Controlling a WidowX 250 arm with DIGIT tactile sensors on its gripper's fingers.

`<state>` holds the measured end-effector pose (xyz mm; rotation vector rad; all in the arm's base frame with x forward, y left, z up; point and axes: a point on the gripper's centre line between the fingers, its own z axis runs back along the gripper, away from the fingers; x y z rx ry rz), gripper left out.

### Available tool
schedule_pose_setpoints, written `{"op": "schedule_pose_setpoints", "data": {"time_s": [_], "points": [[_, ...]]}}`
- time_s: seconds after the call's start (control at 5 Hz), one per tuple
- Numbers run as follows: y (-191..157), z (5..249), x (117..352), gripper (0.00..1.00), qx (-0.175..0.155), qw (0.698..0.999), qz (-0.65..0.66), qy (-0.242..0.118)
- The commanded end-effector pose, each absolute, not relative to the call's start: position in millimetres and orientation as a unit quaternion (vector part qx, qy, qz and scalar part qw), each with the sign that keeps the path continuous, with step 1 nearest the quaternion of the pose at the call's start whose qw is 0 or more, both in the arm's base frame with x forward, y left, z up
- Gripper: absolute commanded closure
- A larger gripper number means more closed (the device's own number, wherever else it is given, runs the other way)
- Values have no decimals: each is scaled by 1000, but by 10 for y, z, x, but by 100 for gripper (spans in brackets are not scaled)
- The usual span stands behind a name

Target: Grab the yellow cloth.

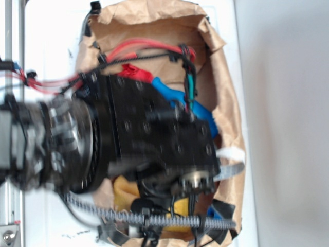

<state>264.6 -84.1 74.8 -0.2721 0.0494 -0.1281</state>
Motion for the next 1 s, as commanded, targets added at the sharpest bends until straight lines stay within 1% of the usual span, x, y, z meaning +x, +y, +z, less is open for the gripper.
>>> {"op": "schedule_pose_setpoints", "data": {"time_s": [0.0, 0.2, 0.4, 0.6, 0.8], "points": [[-961, 474, 2588, 0, -70, 993, -41, 86], [-902, 501, 2590, 61, -62, 994, -21, 84], [-861, 612, 2606, 100, -71, 996, -12, 59], [-838, 696, 2599, 100, -83, 996, -1, 41], [-796, 740, 2566, 100, -83, 996, 11, 11]]}}
